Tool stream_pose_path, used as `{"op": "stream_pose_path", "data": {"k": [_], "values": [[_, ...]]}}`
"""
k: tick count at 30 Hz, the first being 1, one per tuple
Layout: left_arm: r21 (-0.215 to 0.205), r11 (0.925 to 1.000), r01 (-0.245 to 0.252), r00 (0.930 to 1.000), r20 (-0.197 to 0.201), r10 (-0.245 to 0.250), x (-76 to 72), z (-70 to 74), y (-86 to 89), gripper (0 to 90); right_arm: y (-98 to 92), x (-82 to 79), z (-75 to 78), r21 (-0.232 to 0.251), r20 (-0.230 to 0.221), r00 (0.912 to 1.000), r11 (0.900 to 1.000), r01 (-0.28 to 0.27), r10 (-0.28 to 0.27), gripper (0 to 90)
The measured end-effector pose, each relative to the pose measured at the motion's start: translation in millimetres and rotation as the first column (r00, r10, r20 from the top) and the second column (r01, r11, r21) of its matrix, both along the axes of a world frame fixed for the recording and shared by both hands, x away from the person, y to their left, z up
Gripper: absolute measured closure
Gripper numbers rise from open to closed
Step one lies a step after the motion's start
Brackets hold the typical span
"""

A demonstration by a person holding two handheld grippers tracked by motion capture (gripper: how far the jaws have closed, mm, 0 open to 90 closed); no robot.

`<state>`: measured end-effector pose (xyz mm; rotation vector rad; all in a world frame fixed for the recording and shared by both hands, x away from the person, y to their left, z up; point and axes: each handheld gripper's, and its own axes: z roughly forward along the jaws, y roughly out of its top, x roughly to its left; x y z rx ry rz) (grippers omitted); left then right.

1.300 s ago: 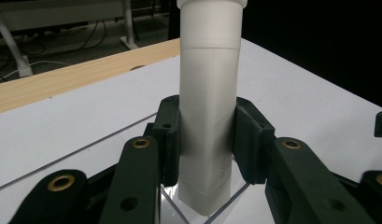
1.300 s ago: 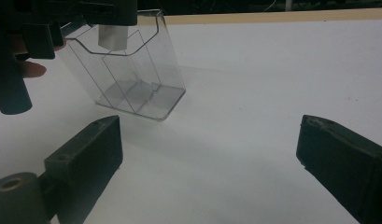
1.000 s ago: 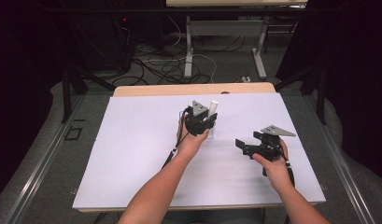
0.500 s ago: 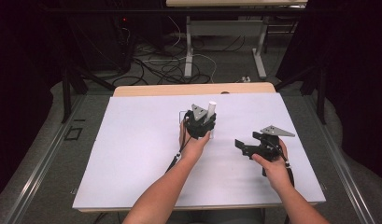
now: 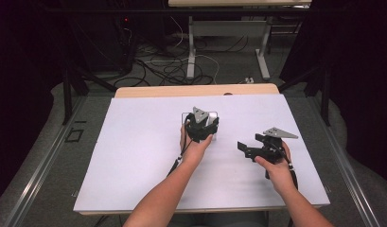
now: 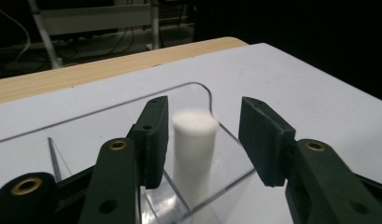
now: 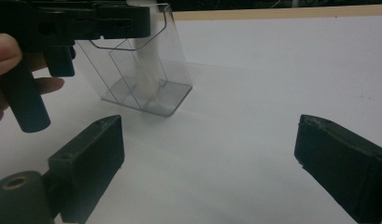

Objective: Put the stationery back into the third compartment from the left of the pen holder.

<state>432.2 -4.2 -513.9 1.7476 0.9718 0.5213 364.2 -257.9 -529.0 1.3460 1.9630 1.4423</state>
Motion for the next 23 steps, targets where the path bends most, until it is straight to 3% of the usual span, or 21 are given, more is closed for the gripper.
{"op": "stream_pose_path", "data": {"k": [5,8,13,17,23], "values": [[-0.022,0.9993,0.031,0.9994,0.012,-0.031,-13.2,8.4,11.4,43.9,-0.5,-0.3,0.5,-0.001,-0.003,1.0000,1.000,0.005,-0.005,8.1],[-0.011,0.9993,0.036,0.9991,0.025,-0.036,-20.4,14.8,22.1,40.5,-1.5,-0.3,1.5,-0.003,0.009,0.9999,1.000,0.011,-0.011,8.1],[-0.026,0.9979,0.058,0.9982,0.013,-0.058,-29.6,24.9,46.1,30.3,-3.3,-0.5,2.4,-0.005,0.009,0.9998,1.000,0.020,-0.020,8.1],[-0.050,0.9972,0.055,0.9983,-0.017,-0.056,-35.2,33.0,67.5,28.7,-4.1,-0.4,2.8,0.003,0.007,0.9995,0.999,0.032,-0.032,8.1],[-0.056,0.9980,0.029,0.9995,-0.013,-0.030,-44.7,42.6,102.9,24.5,-6.6,-0.2,4.0,-0.013,0.018,0.9990,0.999,0.042,-0.042,8.0]]}}
